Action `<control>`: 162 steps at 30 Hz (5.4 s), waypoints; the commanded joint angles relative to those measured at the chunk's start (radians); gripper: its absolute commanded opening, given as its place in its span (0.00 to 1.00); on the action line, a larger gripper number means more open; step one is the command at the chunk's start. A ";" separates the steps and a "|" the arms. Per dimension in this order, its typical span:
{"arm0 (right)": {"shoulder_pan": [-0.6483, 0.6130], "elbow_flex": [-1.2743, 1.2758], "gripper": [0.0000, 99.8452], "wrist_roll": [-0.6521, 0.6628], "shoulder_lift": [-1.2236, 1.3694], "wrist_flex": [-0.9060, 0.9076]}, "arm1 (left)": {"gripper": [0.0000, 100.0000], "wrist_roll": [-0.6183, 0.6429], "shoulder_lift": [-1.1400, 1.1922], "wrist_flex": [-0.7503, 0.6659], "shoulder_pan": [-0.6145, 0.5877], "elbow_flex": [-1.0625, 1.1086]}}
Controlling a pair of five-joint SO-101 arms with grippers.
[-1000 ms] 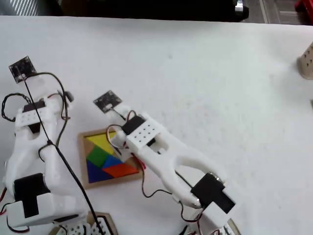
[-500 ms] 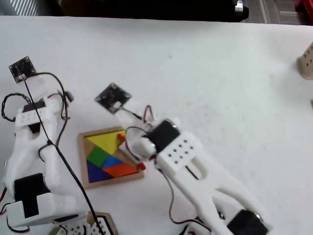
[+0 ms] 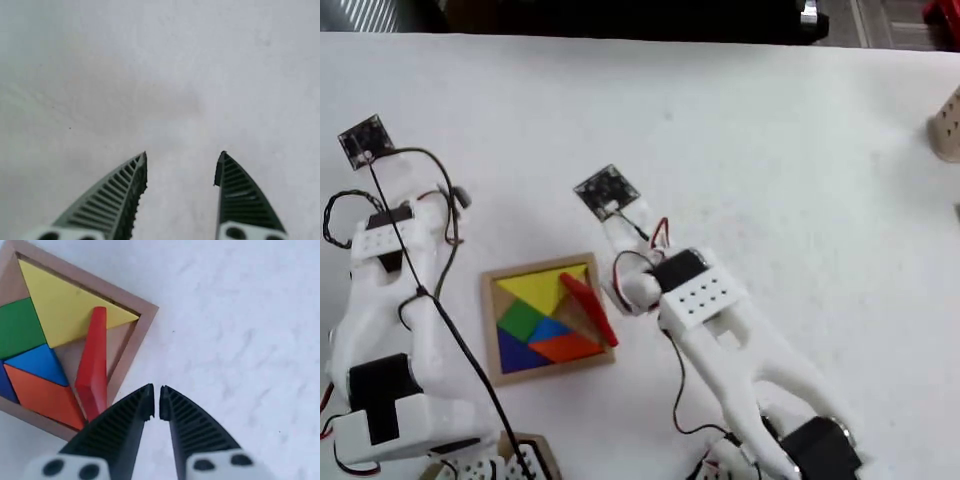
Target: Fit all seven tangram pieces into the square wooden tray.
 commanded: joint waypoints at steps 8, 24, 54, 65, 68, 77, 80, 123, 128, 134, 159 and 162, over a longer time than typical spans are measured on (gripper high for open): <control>-0.108 -0.034 0.02 -0.008 -0.001 0.015 | 0.23 0.005 -0.002 -0.023 0.012 -0.011; 0.056 0.025 0.02 -0.012 -0.062 -0.102 | 0.23 0.005 -0.002 -0.023 0.012 -0.011; 0.222 0.037 0.02 -0.012 -0.110 -0.147 | 0.08 -0.130 -0.022 0.249 0.234 -0.026; 0.288 0.029 0.02 -0.012 -0.110 -0.183 | 0.02 -0.135 -0.050 0.396 0.522 0.021; 0.288 0.029 0.02 -0.012 -0.110 -0.183 | 0.02 -0.135 -0.048 0.362 0.604 0.060; 0.286 0.029 0.02 -0.005 -0.110 -0.183 | 0.02 -0.135 -0.013 0.311 0.719 0.074; 0.285 0.029 0.02 -0.005 -0.110 -0.183 | 0.02 -0.135 -0.028 0.319 0.685 0.049; 0.288 -0.052 0.02 -0.009 0.073 -0.211 | 0.02 -0.224 -0.248 0.247 0.889 0.311; 0.288 -0.052 0.02 -0.008 0.073 -0.211 | 0.02 -0.287 -0.358 0.279 0.912 0.341; 0.288 -0.051 0.02 -0.008 0.074 -0.211 | 0.02 -0.290 -0.728 0.331 0.839 0.483; 0.288 -0.051 0.02 -0.006 0.076 -0.209 | 0.02 -0.434 -0.516 0.402 0.918 0.451; 0.288 -0.051 0.02 -0.008 0.079 -0.209 | 0.02 -0.436 -0.515 0.376 0.877 0.451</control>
